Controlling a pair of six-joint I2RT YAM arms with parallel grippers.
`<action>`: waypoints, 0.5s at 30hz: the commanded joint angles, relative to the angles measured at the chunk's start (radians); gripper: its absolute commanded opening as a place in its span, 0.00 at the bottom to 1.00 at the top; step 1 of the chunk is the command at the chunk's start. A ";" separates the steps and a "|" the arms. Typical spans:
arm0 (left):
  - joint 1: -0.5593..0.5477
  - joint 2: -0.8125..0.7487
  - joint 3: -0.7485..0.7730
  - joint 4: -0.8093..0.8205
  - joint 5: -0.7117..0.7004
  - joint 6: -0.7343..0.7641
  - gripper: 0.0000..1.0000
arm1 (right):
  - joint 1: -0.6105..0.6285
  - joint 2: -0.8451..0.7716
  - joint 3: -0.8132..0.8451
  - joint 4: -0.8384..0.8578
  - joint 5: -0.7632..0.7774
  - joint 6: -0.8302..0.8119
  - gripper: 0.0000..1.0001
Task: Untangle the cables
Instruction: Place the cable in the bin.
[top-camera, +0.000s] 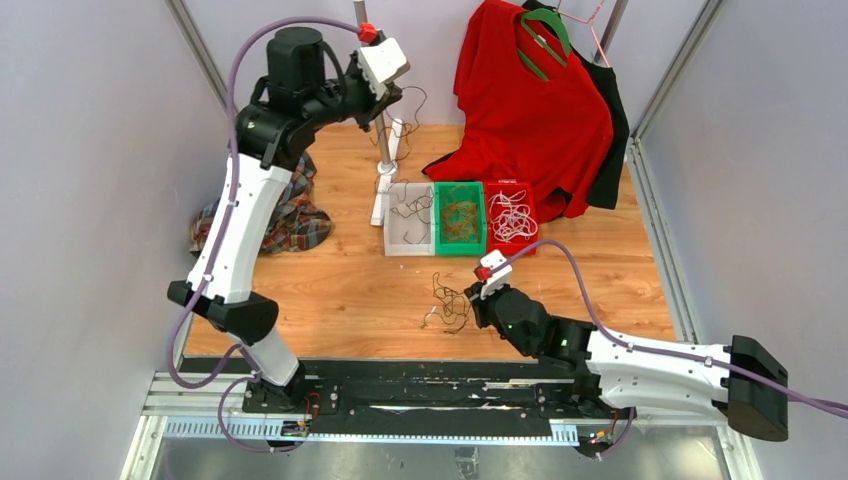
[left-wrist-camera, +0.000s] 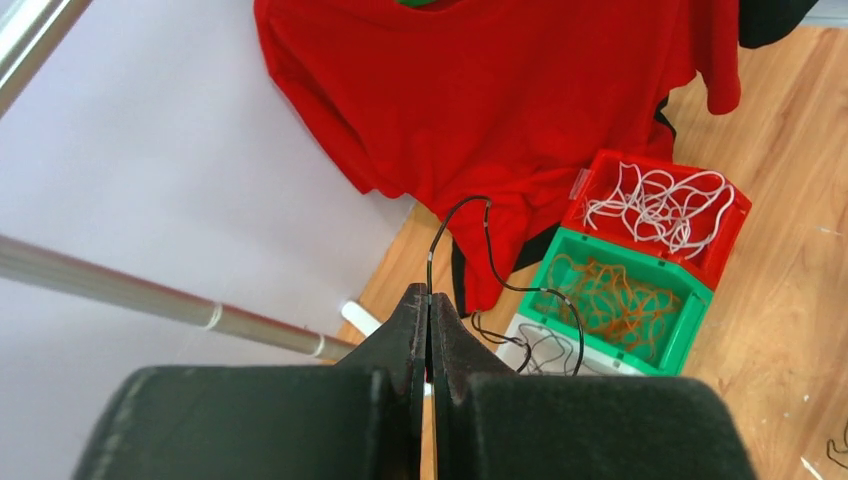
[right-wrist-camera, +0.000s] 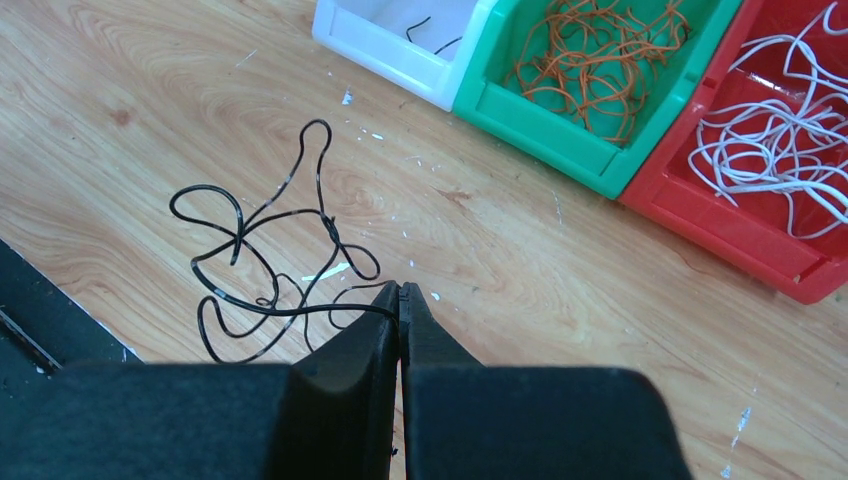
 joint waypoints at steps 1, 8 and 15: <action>-0.030 0.026 -0.017 0.130 -0.014 -0.048 0.00 | -0.004 -0.032 -0.030 -0.037 0.048 0.026 0.01; -0.048 0.113 -0.034 0.223 -0.030 -0.087 0.00 | -0.004 -0.067 -0.040 -0.059 0.068 0.037 0.01; -0.048 0.094 -0.268 0.331 -0.065 -0.052 0.01 | -0.004 -0.078 -0.044 -0.074 0.072 0.041 0.01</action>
